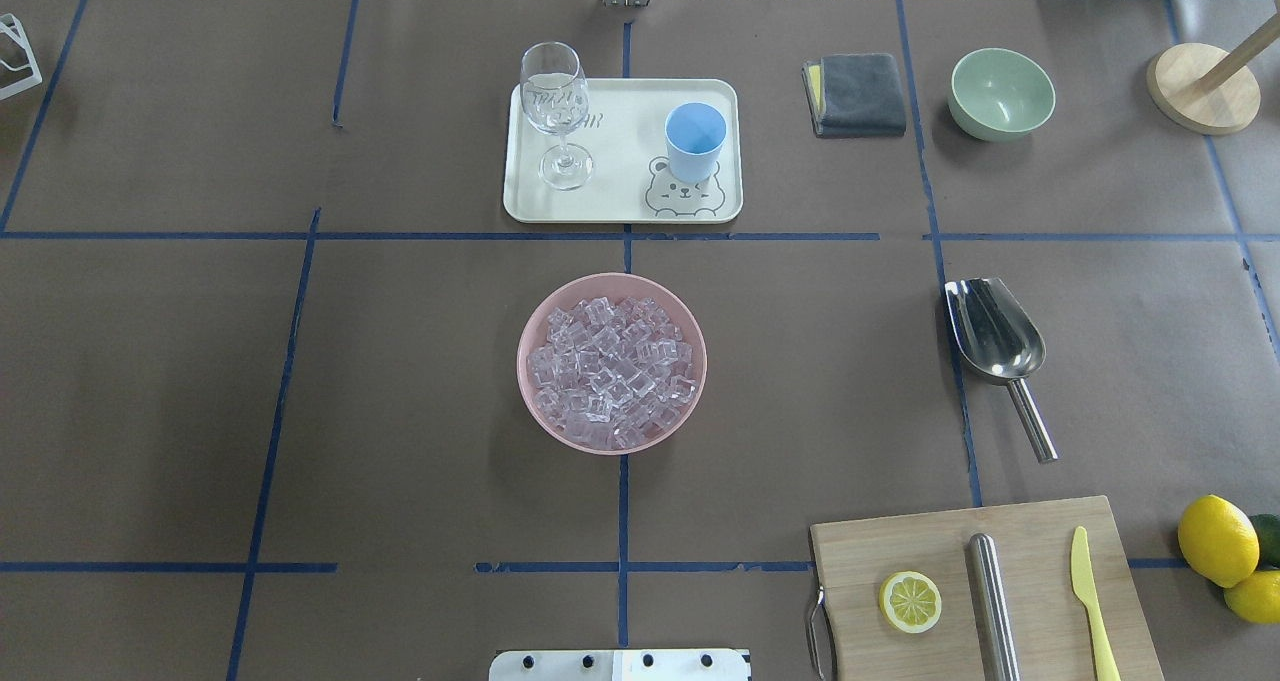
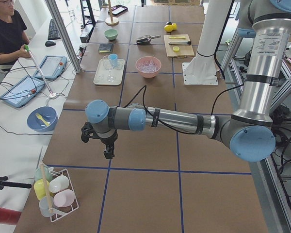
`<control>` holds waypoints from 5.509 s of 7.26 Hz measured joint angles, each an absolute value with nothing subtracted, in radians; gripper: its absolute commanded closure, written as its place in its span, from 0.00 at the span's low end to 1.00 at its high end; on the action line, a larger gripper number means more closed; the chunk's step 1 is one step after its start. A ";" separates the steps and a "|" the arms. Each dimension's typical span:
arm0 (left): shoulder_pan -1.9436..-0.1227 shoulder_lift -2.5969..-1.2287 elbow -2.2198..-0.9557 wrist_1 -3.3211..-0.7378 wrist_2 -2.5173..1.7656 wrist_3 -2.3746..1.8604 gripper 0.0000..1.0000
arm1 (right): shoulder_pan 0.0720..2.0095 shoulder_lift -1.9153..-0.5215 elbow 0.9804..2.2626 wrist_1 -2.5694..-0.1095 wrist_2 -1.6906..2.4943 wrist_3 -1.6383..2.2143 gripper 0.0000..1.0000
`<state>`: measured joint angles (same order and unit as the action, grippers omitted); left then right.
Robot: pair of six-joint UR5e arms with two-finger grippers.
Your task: Put ice in cup with scoop
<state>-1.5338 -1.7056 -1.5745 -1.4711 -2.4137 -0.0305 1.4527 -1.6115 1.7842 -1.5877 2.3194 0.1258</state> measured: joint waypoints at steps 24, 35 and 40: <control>-0.677 -1.852 -1.580 -2.787 -2.088 -0.039 0.00 | 1.137 -1.775 1.983 -1.106 2.375 0.695 0.00; -0.572 -1.931 -1.537 -2.709 -2.059 -0.031 0.00 | 0.493 -1.778 2.036 -1.079 1.674 1.157 0.03; -0.574 -1.931 -1.544 -2.709 -2.059 -0.031 0.00 | 0.482 -1.773 1.977 -1.000 1.669 1.140 1.00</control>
